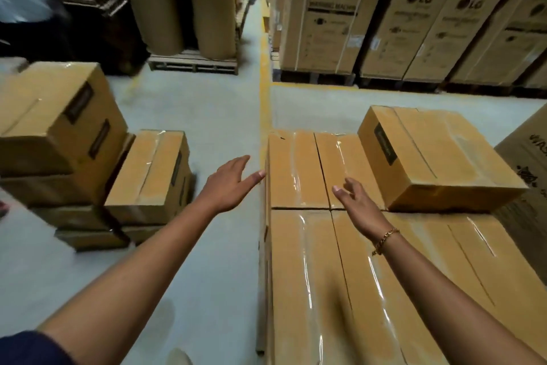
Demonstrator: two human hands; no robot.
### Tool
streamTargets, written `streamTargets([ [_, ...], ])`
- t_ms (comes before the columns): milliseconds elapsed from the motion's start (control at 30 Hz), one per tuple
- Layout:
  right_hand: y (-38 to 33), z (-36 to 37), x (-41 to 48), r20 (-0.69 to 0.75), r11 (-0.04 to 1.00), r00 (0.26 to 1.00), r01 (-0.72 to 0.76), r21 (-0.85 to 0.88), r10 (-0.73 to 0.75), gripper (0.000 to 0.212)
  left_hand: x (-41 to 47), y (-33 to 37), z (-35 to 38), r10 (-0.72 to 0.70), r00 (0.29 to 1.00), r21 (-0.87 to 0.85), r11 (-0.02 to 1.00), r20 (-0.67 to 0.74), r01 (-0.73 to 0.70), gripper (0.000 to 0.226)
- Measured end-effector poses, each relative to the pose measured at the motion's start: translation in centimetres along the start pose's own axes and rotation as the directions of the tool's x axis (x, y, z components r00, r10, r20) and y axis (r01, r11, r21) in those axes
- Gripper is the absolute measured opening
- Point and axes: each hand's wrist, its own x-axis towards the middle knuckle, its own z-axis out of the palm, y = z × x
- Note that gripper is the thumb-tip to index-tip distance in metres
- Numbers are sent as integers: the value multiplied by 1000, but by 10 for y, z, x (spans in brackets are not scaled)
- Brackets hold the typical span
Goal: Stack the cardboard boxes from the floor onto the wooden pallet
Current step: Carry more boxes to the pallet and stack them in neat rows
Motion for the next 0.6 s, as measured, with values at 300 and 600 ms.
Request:
streamTargets([
  [300,-107,153,45,154,998,986,58,39,-64,73,-21,-155,-93,-163,987,-49,986,-18,162,83],
  [600,-182,294,95,337,998,940,58,24,-63,75,-18,-294,-160,-329,944,-132,935,23,329,80],
])
